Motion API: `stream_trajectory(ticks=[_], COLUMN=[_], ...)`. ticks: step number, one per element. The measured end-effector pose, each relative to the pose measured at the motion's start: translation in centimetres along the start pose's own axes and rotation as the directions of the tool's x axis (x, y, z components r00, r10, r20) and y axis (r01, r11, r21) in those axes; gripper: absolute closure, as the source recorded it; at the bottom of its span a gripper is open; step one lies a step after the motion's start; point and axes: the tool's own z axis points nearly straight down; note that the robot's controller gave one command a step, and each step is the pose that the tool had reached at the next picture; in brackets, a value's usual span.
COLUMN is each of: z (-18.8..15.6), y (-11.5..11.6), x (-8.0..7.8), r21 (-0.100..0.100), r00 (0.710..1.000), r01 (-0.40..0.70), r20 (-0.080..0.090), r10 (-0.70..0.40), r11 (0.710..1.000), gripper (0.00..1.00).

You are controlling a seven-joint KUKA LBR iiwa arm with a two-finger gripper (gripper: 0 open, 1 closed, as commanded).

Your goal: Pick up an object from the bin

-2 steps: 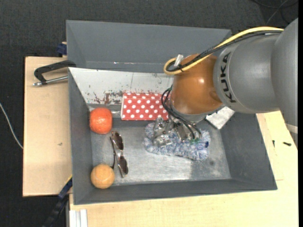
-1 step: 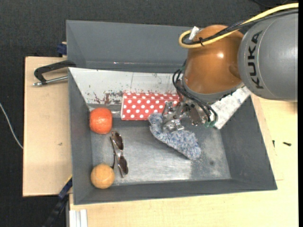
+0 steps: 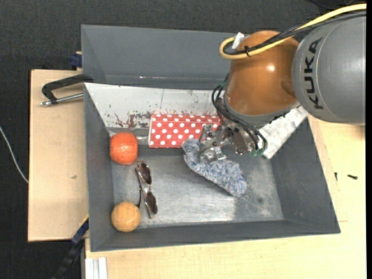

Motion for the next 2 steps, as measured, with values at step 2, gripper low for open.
stream_trajectory(ticks=[2], z=[-0.10], y=[-0.32], x=[0.64], r21=[0.000], r00=[0.983], r01=[0.184], r20=[-0.002], r10=[-0.184], r11=[0.983], gripper=[1.00])
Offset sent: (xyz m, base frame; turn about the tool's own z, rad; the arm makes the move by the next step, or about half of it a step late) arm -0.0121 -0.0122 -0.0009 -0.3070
